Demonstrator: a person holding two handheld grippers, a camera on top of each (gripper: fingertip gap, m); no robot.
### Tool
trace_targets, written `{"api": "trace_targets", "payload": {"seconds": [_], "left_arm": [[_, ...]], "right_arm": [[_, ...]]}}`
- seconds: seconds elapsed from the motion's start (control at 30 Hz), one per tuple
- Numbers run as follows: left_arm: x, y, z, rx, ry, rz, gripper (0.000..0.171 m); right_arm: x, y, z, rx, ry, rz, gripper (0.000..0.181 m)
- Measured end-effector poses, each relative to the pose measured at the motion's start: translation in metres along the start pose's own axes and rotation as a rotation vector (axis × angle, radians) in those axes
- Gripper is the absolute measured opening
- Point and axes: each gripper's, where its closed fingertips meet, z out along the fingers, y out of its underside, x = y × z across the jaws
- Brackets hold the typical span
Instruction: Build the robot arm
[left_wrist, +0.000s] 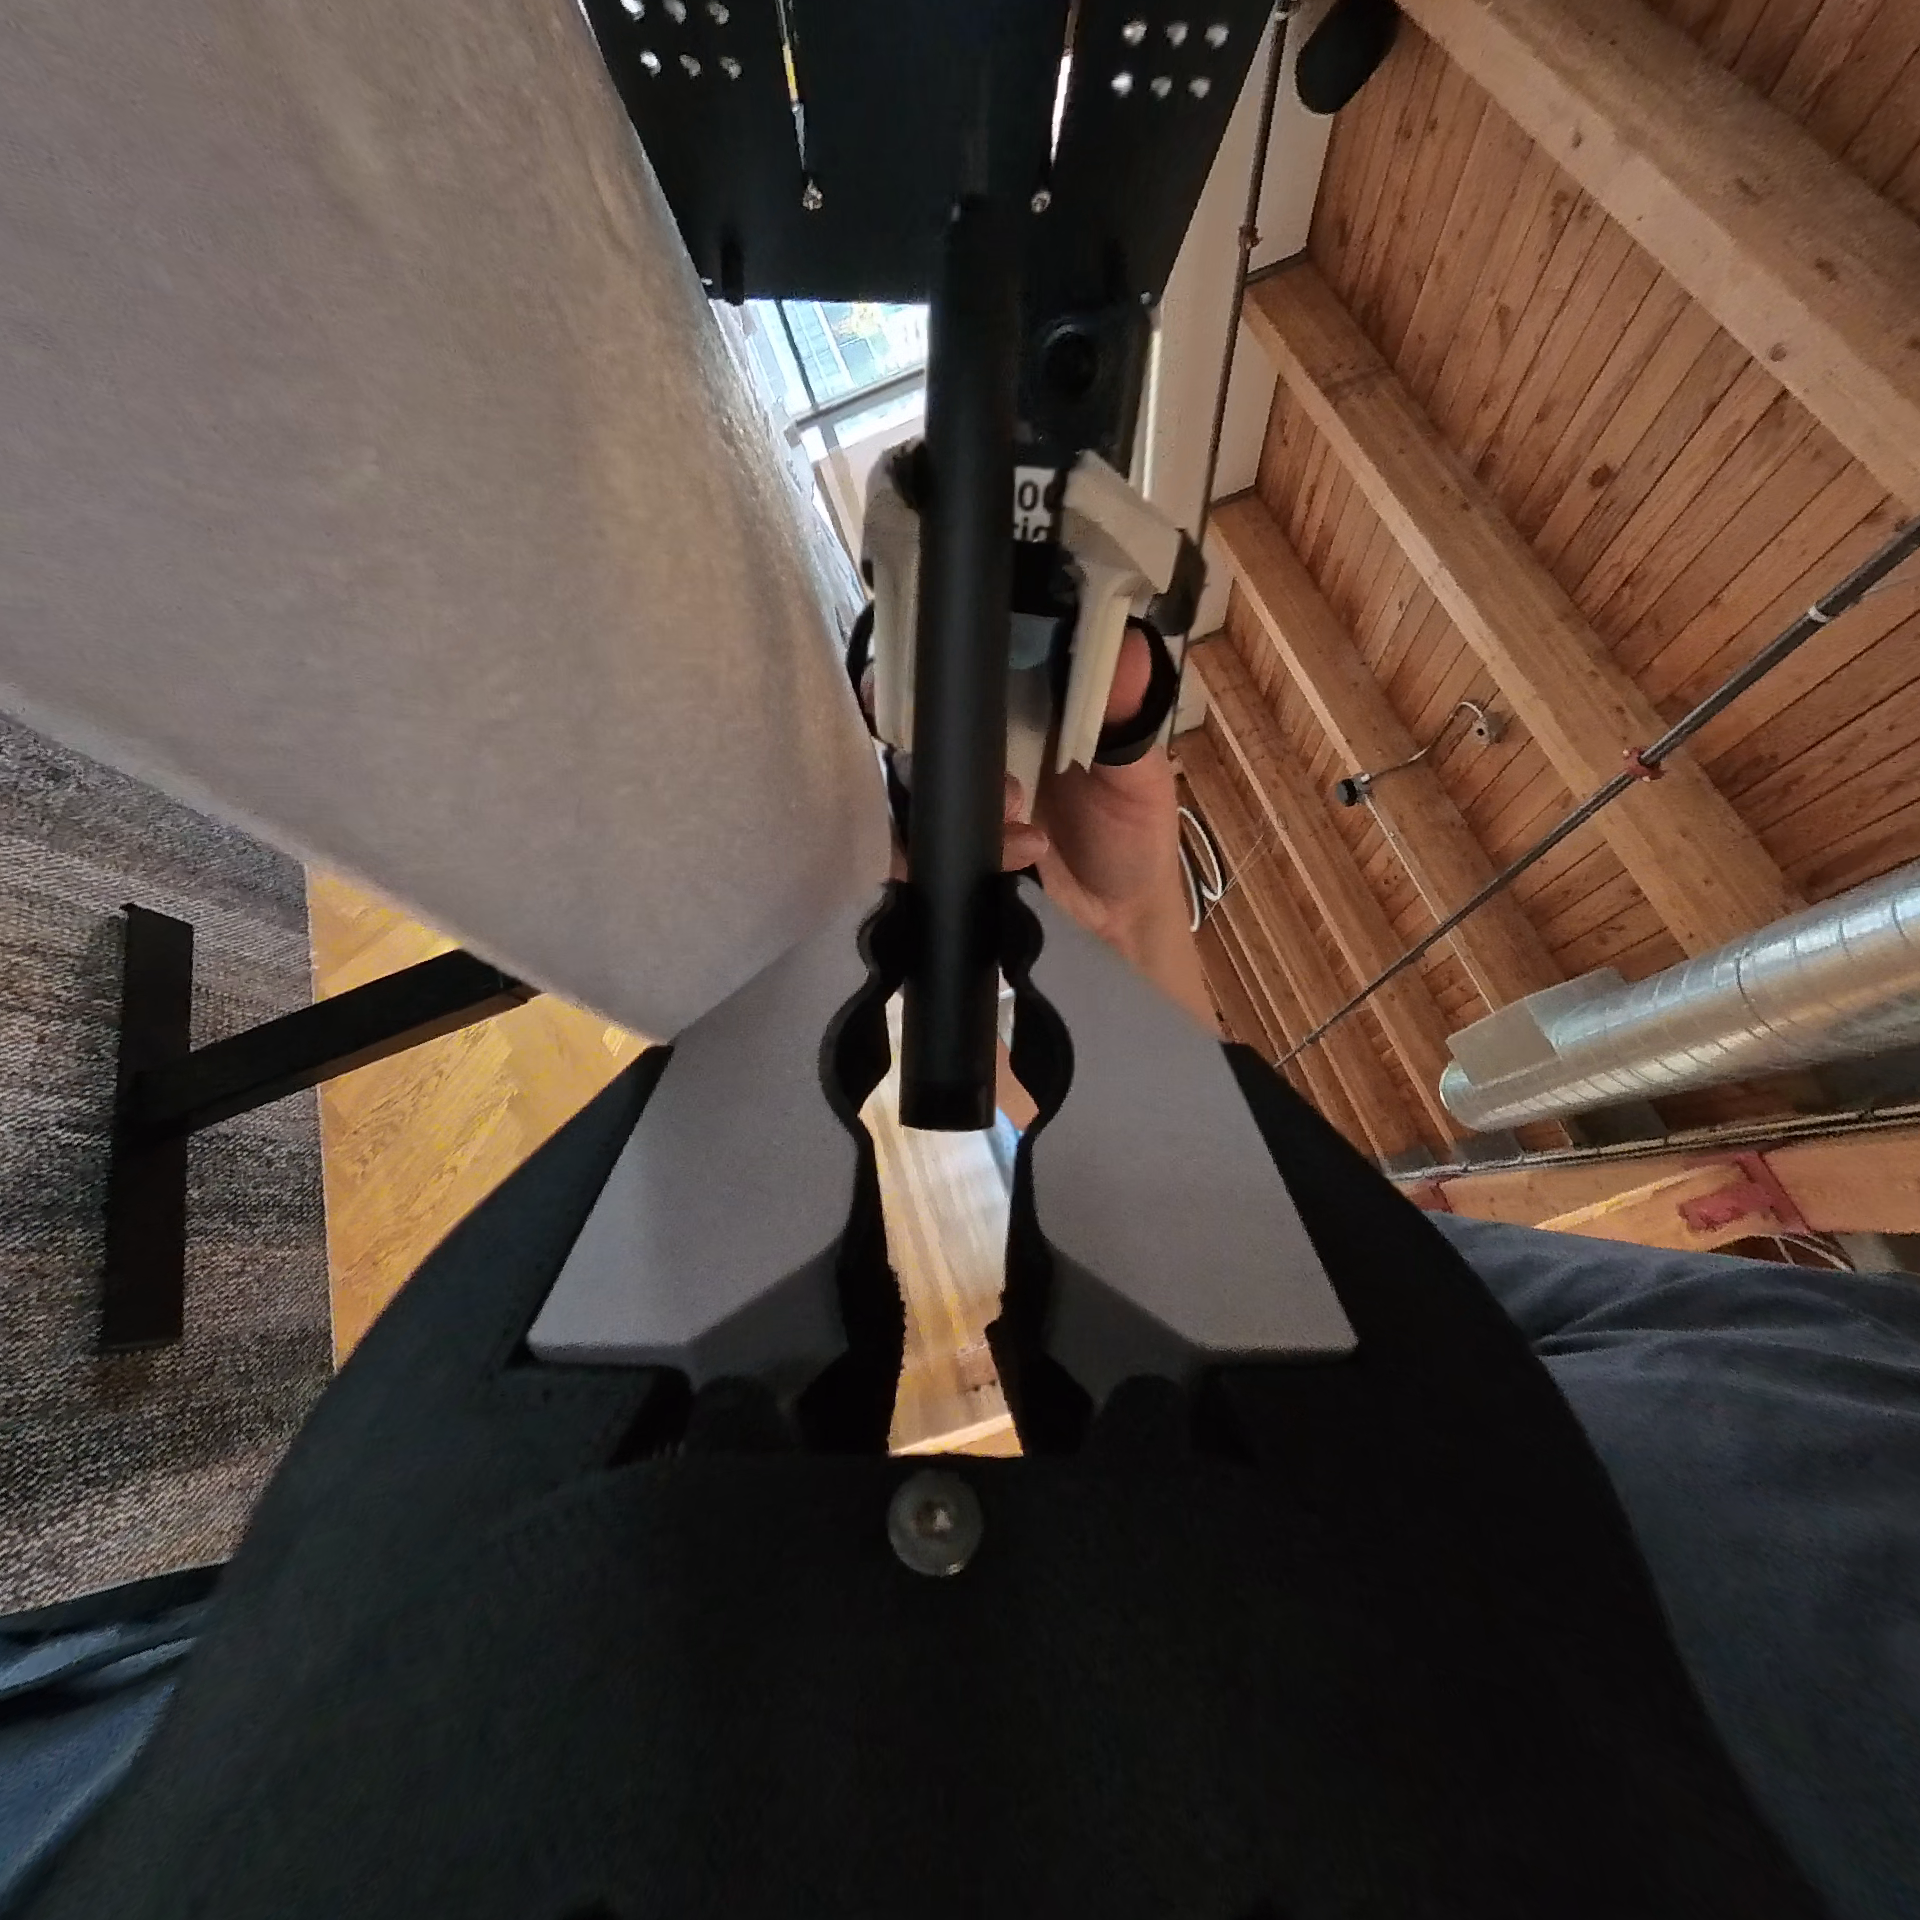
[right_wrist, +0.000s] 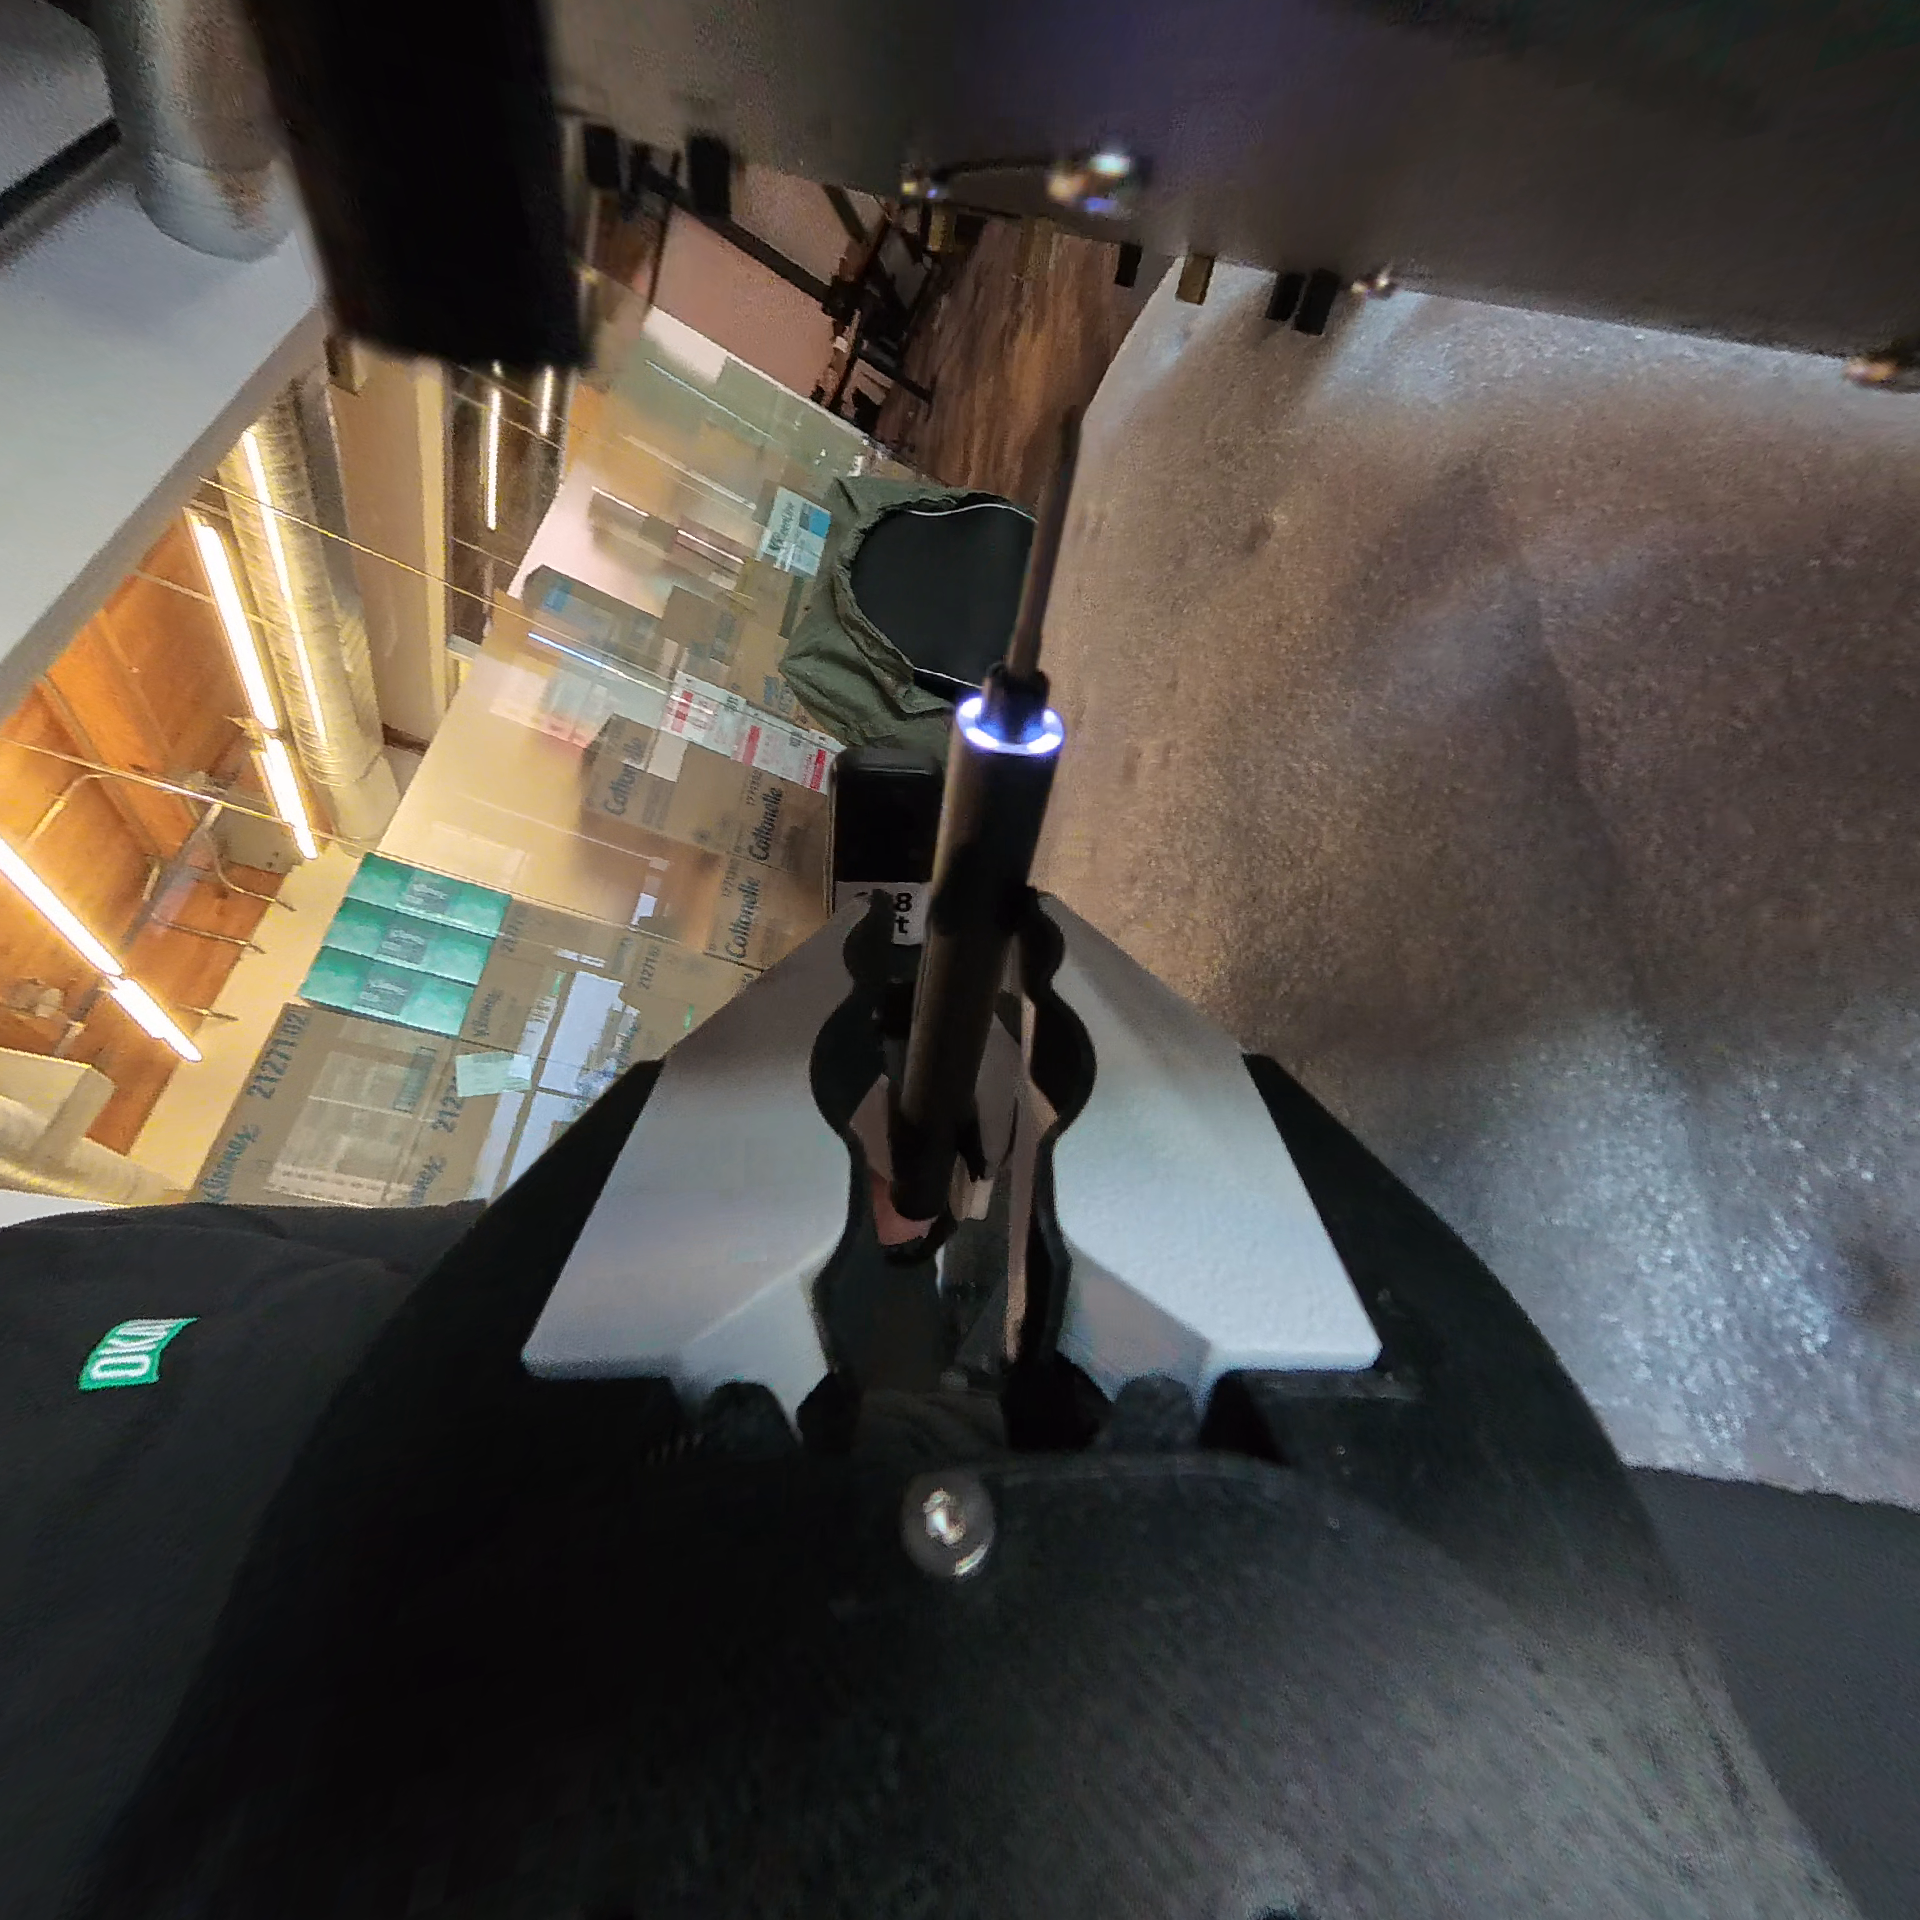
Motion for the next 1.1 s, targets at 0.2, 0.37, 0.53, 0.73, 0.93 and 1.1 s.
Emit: {"api": "trace_targets", "payload": {"seconds": [0.2, 0.37, 0.53, 0.73, 0.93, 1.1], "left_arm": [[-0.002, -0.003, 0.000, -0.001, -0.009, 0.006, 0.015], [-0.004, -0.007, 0.000, 0.030, 0.004, -0.008, 0.015], [-0.003, -0.008, 0.002, 0.063, 0.029, -0.034, 0.015], [-0.006, -0.007, 0.003, 0.082, 0.023, -0.053, 0.015], [-0.007, -0.005, 0.002, 0.100, 0.006, -0.048, 0.015], [-0.008, -0.004, 0.003, 0.121, 0.004, -0.049, 0.015]], "right_arm": [[0.005, 0.001, -0.003, -0.050, 0.022, -0.032, 0.019], [0.006, -0.001, -0.003, -0.051, 0.029, -0.056, 0.019], [0.007, -0.004, -0.002, -0.040, 0.024, -0.049, 0.016], [0.009, -0.001, 0.000, -0.074, 0.023, -0.032, 0.022], [0.012, 0.001, 0.000, -0.112, 0.039, -0.038, 0.021], [0.011, 0.002, 0.001, -0.121, 0.035, -0.061, 0.022]]}}
